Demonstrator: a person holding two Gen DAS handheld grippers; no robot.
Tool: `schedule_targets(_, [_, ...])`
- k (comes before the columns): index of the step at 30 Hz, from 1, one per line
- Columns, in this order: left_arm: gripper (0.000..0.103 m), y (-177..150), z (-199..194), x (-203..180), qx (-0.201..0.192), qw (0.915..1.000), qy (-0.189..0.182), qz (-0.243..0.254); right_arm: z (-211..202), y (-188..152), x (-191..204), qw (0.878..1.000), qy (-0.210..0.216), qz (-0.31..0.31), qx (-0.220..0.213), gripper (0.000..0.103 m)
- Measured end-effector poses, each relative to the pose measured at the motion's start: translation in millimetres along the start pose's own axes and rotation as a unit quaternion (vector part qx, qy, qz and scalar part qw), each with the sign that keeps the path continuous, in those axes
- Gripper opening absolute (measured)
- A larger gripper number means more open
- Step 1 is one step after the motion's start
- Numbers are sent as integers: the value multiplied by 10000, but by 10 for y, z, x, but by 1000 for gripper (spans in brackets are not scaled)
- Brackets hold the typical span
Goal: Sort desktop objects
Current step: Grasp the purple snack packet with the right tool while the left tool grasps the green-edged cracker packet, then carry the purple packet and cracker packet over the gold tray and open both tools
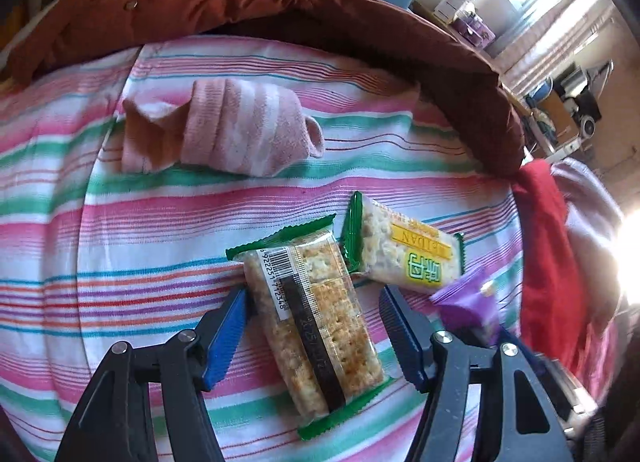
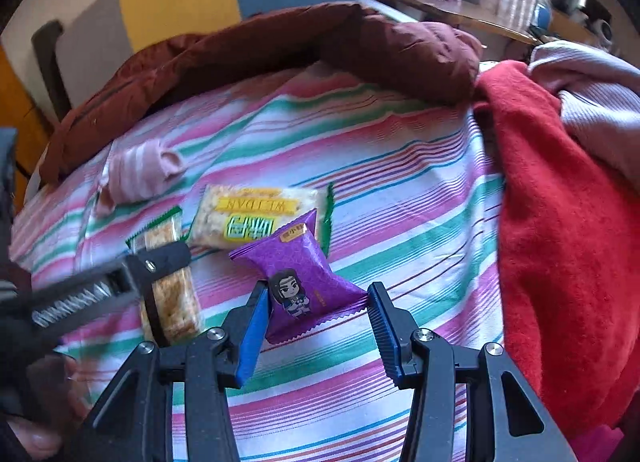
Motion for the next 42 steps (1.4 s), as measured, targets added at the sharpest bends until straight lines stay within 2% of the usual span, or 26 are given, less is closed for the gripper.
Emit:
schedule_targets(3, [67,-34,19,-29,93,9986,300,424,-39,23,-17,9999,18,69,-76,49])
schedule_targets(5, [65,-55,12,-35,59,9974,354,630,-54,30,-20,9999,12,90,-104,49])
schedule_targets(9, [50,-107,-77,16,-47,9936,478,1026,-93,66,-41,9997,41,152,-194,49])
schedule_targets(12, [48,-157,-187,103,-71,9948,395,937,-119,95,6,9994,170,118,-290,49])
schedule_targets(15, [48,-271,-294,148,-97,9930,497,1071,-196,97,164,9982,404,-167,-422,49])
schedule_targets(27, [48,-817,-904,479,-584,9893,686,1148,-295,-123,645,9897,749,-1113,-505,49])
schedule_targets(33, [48,-874,-1180,487,-860,9857,708,1263,-325,-306,907,9824,830,-1601,-488,49])
schedule_targets(42, [48,-920,-1719,513,-1327,9798,725,1309,-288,-471,1008,9798,788,-1806,-355,49])
Point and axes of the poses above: each gripper's, at about its wrist camera, not at the fingertips, and z roughly the way its jaws point, x to its left, y to its top, the point moved 10 cm from there along z, roughly the way its jaws point, and after that the axes turned 13 degrees about -y, right-handed, at the moved point
